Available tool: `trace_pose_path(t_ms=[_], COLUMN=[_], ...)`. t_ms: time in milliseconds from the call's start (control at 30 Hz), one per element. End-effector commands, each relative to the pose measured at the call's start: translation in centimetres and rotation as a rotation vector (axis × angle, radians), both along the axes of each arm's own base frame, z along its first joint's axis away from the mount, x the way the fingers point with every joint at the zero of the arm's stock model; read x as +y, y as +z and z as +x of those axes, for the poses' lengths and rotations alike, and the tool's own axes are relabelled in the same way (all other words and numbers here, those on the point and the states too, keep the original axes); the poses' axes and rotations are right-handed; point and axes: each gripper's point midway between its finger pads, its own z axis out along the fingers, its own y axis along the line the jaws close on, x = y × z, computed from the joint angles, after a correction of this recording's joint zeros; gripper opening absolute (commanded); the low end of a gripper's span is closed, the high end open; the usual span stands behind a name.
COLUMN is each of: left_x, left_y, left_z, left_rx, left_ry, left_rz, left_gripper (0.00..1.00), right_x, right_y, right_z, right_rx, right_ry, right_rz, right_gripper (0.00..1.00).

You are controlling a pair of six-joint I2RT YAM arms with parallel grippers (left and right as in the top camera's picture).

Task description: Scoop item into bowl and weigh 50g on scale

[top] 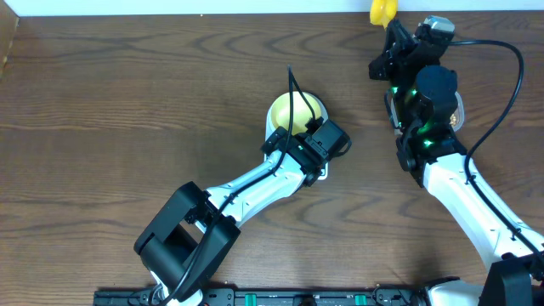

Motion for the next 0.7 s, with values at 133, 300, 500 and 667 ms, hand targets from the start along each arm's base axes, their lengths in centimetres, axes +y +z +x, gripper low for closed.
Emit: trace_pose_path(t_ms=[133,300,500,667], left_x=[0.74,0.76,0.76,0.71], left_y=[-0.99,-1.14,-1.15,-1.11], left_z=[0.44,0.69,0.68,0.73], left_rx=[-0.014,-0.017,-0.017,-0.018], left_ry=[0.01,0.008,0.008,0.008], left_rz=[0.053,0.072,0.072,0.071], left_gripper=[0.9,0.91,0.9,0.9], right_x=[-0.09,-0.09,-0.09,-0.09], right_y=[0.93,0.93,0.94,0.94], right_z=[0.2,0.2,0.19,0.19], right_rx=[-0.021,-0.021,-0.021,-0.021], right_ry=[-0.001,-0.001,-0.001,-0.001], right_rz=[0.011,0.011,0.011,0.011], right_gripper=[0.01,0.01,0.01,0.01])
